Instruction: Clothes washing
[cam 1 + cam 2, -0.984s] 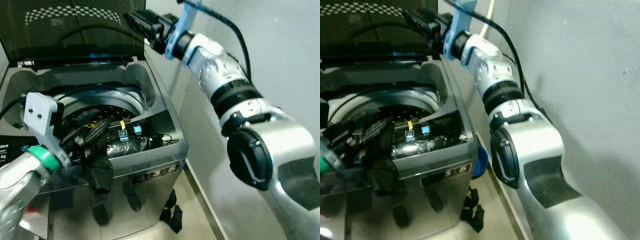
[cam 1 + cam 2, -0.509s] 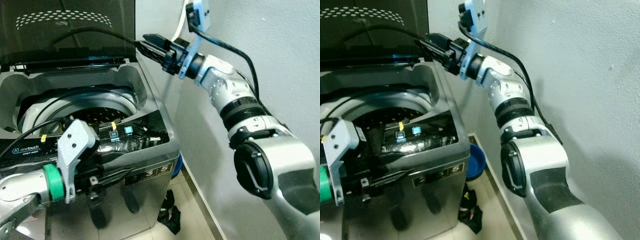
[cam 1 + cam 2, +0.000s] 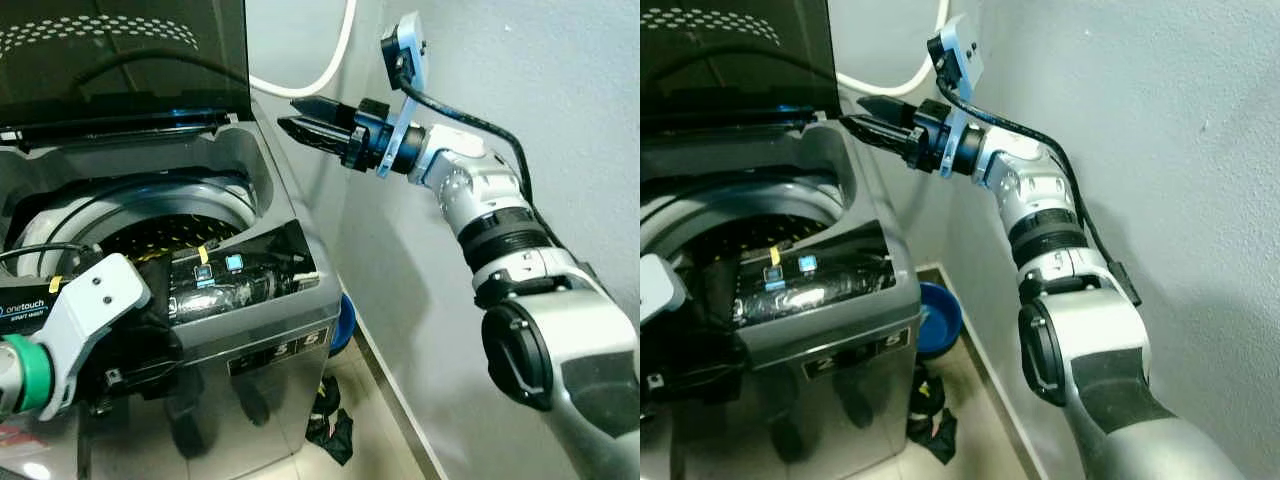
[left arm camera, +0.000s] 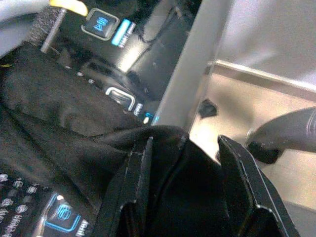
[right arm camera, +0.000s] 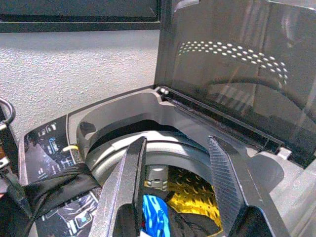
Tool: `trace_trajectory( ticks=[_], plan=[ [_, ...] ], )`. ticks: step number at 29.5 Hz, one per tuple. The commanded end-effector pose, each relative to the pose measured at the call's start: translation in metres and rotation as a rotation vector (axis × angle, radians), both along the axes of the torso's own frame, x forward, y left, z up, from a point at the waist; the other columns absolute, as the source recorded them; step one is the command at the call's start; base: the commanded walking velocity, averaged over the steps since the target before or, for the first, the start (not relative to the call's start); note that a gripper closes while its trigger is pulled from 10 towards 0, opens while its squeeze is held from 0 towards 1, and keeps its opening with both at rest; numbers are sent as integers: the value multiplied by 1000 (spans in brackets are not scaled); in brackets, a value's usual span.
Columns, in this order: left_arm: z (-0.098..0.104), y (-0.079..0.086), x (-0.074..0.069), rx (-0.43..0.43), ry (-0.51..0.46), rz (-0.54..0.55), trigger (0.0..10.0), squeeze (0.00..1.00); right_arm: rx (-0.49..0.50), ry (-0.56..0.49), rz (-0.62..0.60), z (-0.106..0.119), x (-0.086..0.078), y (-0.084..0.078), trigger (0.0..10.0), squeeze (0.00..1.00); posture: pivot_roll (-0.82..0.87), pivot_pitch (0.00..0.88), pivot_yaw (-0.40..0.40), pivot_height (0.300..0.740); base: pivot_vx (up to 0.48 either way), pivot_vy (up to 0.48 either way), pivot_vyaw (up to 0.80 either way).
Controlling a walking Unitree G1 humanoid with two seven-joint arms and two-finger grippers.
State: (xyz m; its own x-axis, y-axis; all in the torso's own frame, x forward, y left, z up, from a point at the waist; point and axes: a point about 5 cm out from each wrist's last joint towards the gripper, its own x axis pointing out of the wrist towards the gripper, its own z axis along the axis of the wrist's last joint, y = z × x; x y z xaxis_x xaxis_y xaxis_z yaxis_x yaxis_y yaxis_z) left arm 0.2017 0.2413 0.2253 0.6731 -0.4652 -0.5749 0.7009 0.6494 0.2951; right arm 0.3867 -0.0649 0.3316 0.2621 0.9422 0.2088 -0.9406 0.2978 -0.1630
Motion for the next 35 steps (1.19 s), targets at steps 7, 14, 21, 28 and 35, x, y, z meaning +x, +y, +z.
trace_trajectory(
  ticks=[7,14,21,28,35],
  plan=[
    [-10,39,3,189,41,223,10000,0,-4,8,19,-2,-3,3,10000,0,105,9,-64,740,0,0,0],
    [20,85,38,293,-367,625,10000,0,11,2,11,2,-3,4,10000,0,101,10,-63,740,0,0,0],
    [85,110,44,247,-1082,976,10000,0,41,4,-17,5,-2,5,10000,0,98,11,-67,740,0,0,0],
    [80,140,23,211,-1099,1195,10000,0,72,11,-44,6,-1,4,10000,0,105,6,-66,740,0,0,0],
    [-33,130,28,15,-542,1099,10000,0,103,21,-64,5,1,4,10000,0,113,5,-70,740,0,0,0]
  ],
)
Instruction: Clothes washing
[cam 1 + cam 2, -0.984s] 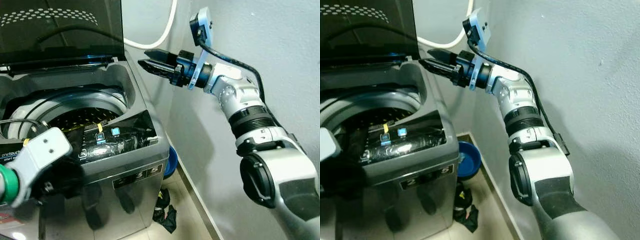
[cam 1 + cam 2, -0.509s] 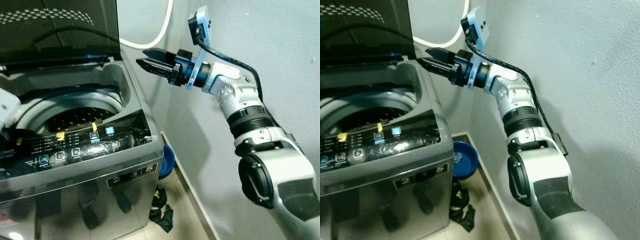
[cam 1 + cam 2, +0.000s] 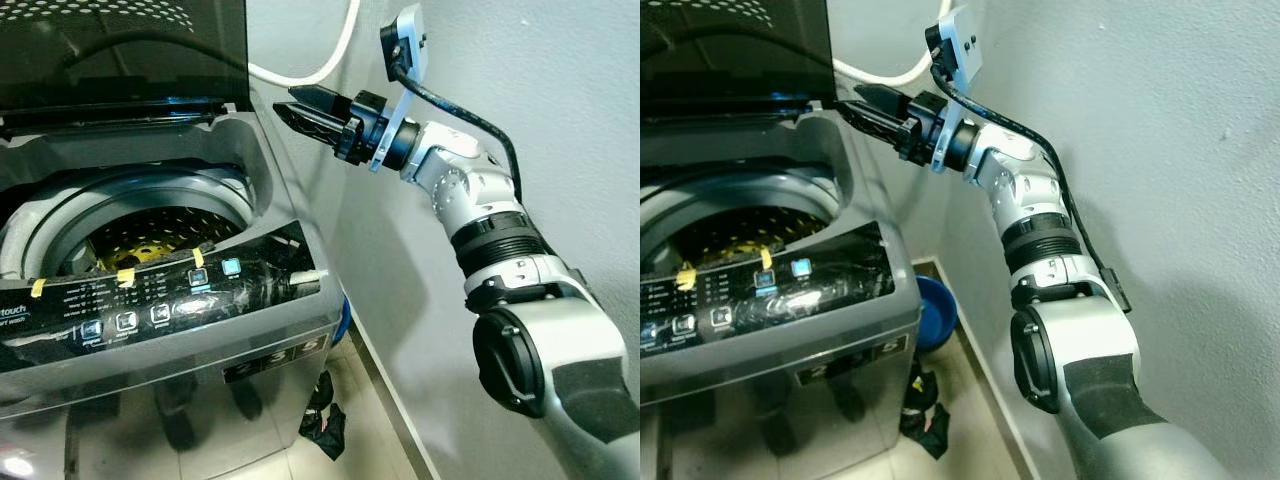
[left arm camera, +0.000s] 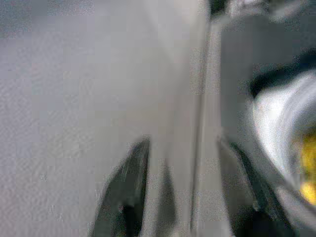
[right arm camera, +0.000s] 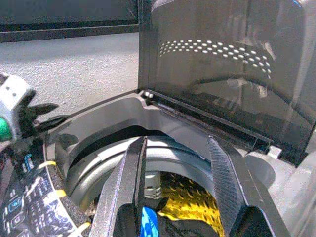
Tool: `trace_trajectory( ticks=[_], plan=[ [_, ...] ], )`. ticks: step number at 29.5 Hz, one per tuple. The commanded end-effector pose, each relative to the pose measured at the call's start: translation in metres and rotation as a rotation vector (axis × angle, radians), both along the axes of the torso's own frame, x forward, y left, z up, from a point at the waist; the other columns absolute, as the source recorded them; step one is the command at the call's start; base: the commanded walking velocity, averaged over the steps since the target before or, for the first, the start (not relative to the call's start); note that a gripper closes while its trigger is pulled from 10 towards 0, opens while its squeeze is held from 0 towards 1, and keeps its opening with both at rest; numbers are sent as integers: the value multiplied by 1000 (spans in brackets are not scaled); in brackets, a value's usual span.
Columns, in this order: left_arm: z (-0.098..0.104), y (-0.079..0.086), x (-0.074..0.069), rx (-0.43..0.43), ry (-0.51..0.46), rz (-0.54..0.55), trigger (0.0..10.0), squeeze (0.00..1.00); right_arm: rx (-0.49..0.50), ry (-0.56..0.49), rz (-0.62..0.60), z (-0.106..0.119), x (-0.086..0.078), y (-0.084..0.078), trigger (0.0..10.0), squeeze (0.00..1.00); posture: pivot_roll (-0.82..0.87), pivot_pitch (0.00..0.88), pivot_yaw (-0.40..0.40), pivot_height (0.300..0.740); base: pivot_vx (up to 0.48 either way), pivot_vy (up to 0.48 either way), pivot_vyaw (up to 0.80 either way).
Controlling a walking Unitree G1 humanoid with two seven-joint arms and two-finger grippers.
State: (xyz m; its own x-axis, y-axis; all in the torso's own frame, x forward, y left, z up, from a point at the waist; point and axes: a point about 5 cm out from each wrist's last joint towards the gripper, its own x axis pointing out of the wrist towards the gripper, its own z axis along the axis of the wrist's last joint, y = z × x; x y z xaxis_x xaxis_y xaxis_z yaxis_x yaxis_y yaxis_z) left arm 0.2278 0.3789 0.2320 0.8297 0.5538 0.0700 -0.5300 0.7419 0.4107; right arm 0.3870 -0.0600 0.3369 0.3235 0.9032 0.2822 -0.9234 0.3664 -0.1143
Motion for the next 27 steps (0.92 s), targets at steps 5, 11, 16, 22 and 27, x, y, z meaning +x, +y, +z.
trace_trajectory(
  ticks=[5,11,16,22,27],
  plan=[
    [-58,-28,5,-131,12,-95,10000,0,29,7,-5,0,0,0,10000,0,115,7,-69,740,0,0,0],
    [-59,-54,12,-157,-147,-162,10000,0,53,15,-7,0,0,0,10000,0,114,8,-69,740,0,0,0],
    [-69,-63,8,-227,-180,-157,10000,0,74,19,-9,1,0,0,10000,0,113,8,-66,740,0,0,0],
    [-101,-98,12,-289,-78,-251,10000,0,94,19,-8,3,0,1,10000,0,114,10,-63,740,0,0,0],
    [-79,-141,36,-157,-71,-520,10000,0,115,24,1,4,-2,2,10000,0,113,12,-71,740,0,0,0]
  ],
)
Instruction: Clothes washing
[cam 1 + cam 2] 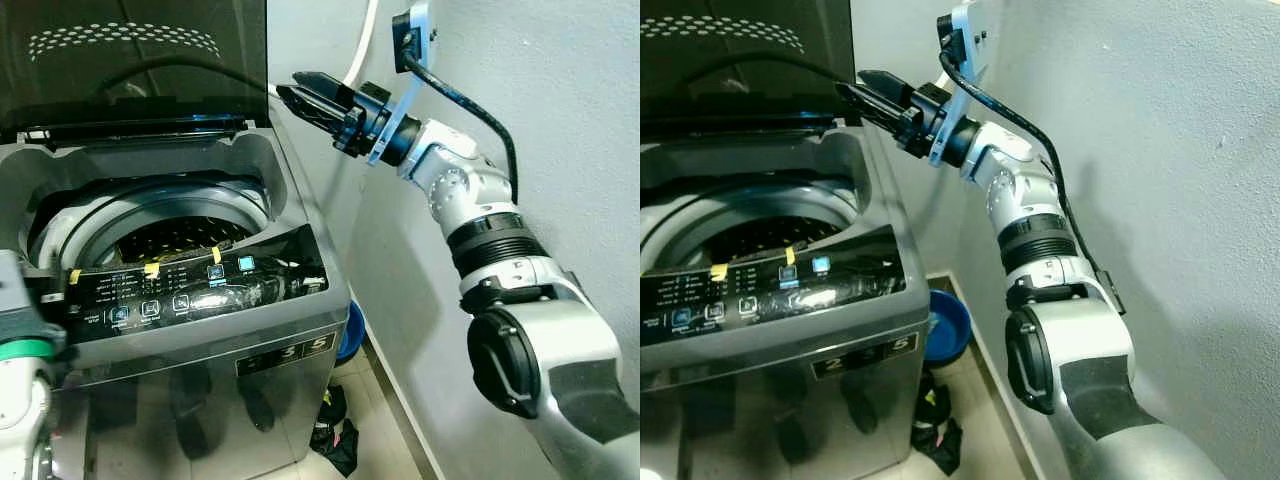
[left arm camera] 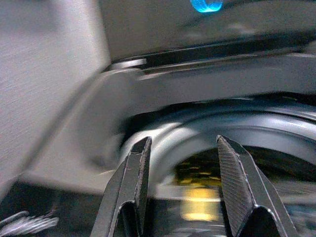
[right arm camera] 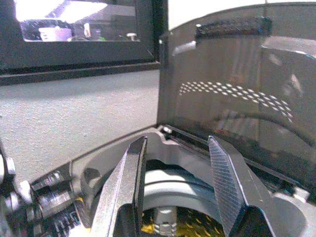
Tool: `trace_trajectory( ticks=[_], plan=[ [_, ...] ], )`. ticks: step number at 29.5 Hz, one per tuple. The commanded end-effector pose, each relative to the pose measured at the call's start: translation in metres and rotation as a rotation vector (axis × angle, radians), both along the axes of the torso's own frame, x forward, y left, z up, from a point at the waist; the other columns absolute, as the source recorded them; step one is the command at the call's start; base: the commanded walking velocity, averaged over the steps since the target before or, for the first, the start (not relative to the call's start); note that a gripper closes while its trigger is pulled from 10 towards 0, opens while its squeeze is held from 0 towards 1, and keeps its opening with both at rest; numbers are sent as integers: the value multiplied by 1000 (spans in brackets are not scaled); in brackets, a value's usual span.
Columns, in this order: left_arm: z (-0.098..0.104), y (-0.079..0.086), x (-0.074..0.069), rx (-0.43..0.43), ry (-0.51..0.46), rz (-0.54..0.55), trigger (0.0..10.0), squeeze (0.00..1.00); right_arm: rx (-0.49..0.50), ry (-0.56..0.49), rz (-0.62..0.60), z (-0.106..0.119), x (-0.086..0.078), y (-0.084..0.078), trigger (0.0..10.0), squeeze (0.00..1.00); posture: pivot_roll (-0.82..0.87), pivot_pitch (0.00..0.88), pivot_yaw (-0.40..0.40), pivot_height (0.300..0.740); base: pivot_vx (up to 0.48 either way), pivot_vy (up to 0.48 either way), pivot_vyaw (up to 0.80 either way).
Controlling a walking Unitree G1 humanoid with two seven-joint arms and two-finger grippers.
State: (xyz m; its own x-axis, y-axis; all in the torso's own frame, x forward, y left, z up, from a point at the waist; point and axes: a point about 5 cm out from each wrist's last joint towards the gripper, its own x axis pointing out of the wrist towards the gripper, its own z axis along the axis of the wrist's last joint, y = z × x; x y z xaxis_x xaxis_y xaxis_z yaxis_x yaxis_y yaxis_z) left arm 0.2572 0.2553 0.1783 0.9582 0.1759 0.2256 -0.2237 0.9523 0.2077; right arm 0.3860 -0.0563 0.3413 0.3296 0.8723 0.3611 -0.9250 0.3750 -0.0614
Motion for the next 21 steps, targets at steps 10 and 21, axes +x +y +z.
trace_trajectory(
  ticks=[10,21],
  plan=[
    [59,-40,38,79,-145,-121,10000,0,169,46,-173,-8,1,-9,10000,0,105,7,-65,740,0,0,0],
    [121,-49,47,126,-287,-196,10000,0,163,247,-576,-101,-10,-50,10000,0,83,0,-28,740,0,0,0]
  ],
)
